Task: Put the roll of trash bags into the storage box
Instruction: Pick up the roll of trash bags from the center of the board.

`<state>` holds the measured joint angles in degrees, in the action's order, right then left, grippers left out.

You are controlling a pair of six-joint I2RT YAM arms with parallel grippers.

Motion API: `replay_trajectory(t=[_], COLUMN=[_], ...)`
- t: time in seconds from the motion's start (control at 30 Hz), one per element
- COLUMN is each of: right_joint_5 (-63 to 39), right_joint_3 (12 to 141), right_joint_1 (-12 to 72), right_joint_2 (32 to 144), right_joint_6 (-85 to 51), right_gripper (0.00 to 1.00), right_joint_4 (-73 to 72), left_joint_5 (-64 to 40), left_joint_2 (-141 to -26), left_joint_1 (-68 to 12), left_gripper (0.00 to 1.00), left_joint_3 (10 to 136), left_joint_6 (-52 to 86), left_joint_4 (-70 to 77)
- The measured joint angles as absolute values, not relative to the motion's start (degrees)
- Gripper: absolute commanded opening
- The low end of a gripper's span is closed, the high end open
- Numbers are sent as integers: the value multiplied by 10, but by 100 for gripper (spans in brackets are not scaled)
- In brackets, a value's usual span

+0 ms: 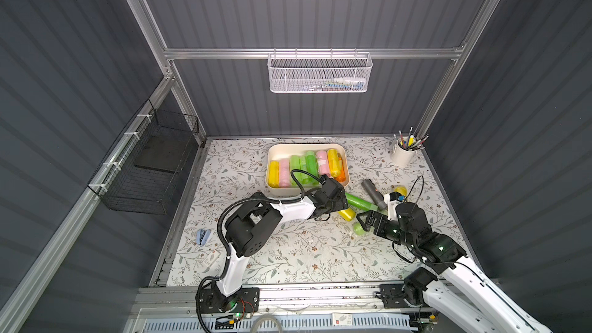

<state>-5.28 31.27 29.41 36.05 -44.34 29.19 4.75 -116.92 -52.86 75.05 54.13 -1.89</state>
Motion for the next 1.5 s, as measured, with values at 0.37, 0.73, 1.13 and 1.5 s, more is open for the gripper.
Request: replay_trajectory(t=[0.37, 0.73, 1.13, 1.5], right_joint_5=[-37, -34, -32, -43], right_joint_3=[317, 320, 320, 320], right_joint_1=[294, 294, 294, 294], right_joint_2=[360, 342, 346, 375], right_joint_6=[-431, -430, -430, -431], right_gripper=[99, 99, 99, 99], right_joint_4=[317, 320, 318, 309], left_joint_5=[48, 68, 105, 107], left_joint_2=[-1183, -1183, -1179, -1179], left_joint_1=[-529, -530, -530, -528], left_gripper=[81, 81, 76, 60], left_joint_3=[778, 802, 814, 814], left_joint_6=[531, 481, 426, 417], left_joint_4=[-53, -138, -225, -236])
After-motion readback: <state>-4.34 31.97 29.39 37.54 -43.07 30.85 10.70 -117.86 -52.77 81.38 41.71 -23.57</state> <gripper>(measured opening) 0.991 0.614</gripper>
